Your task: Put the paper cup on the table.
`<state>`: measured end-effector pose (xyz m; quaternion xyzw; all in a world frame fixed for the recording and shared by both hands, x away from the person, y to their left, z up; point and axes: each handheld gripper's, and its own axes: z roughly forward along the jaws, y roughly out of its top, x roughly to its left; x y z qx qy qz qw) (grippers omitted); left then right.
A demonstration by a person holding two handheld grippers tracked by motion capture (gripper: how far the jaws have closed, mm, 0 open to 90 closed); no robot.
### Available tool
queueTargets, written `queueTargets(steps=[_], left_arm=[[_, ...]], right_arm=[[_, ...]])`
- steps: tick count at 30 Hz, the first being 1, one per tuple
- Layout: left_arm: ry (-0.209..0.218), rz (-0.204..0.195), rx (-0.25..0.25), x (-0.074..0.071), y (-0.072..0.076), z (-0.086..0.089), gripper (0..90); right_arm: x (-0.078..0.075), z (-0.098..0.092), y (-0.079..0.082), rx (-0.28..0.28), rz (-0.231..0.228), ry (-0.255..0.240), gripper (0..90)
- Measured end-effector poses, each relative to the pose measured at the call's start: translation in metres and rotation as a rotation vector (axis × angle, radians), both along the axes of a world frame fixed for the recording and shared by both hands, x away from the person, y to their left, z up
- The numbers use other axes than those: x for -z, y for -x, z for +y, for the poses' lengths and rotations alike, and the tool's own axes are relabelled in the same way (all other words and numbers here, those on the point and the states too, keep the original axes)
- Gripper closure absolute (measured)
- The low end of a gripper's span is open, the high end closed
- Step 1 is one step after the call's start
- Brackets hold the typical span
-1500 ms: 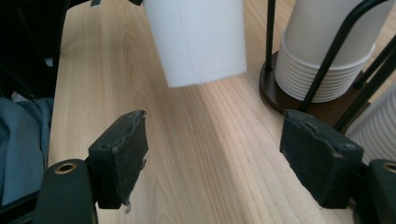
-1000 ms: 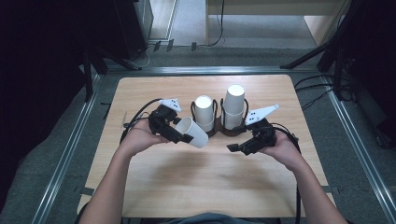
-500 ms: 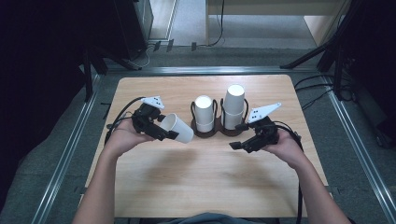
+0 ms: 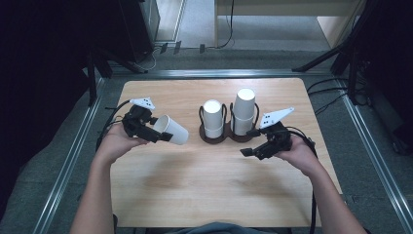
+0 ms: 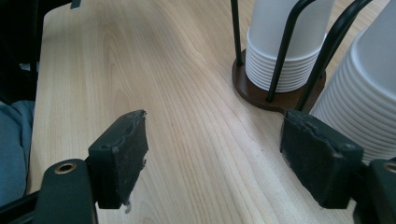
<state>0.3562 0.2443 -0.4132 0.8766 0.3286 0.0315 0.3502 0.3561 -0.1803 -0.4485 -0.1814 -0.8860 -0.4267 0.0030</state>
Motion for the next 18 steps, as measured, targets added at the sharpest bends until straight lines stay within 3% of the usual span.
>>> queueTargets(steps=[10, 13, 18], left_arm=[[-0.008, 0.002, -0.047, 0.0, -0.004, 0.018, 22.7], [-0.028, -0.001, -0.072, 0.001, -0.007, 0.023, 22.7], [-0.023, 0.023, -0.108, 0.002, -0.014, 0.029, 22.5]], right_arm=[[0.001, -0.003, 0.002, 0.006, -0.001, 0.004, 23.3], [0.001, -0.004, 0.003, 0.01, -0.003, 0.005, 23.3], [0.002, -0.005, 0.006, 0.016, -0.001, 0.013, 23.3]])
